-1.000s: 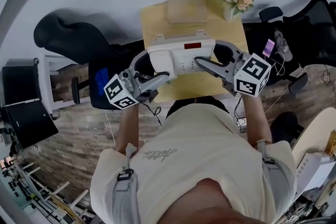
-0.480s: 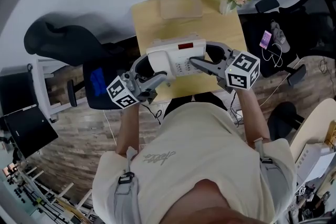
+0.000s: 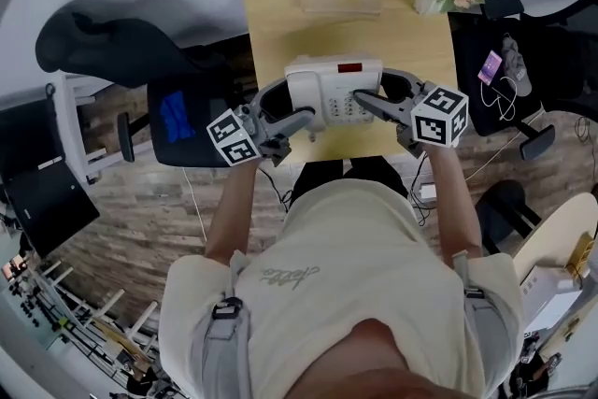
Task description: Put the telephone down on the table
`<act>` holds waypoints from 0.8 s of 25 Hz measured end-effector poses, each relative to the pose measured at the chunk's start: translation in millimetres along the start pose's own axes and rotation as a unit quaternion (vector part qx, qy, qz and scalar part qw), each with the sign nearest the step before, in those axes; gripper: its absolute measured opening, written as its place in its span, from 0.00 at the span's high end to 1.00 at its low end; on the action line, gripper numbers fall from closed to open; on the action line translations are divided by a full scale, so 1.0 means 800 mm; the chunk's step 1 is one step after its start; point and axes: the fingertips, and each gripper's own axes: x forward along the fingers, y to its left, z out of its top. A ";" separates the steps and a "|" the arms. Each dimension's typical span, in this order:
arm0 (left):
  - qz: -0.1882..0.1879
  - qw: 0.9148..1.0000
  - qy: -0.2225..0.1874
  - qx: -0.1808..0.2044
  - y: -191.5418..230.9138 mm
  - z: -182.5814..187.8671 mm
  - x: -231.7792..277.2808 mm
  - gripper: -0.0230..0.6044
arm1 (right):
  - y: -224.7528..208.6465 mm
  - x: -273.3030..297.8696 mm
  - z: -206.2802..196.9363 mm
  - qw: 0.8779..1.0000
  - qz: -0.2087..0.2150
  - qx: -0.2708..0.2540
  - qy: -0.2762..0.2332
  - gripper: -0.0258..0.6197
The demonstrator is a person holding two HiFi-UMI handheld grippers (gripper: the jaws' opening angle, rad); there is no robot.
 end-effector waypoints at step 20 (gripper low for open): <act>0.032 0.988 0.071 -0.131 0.151 -0.097 0.019 0.37 | -0.138 0.065 -0.086 0.988 0.004 0.110 0.106 0.60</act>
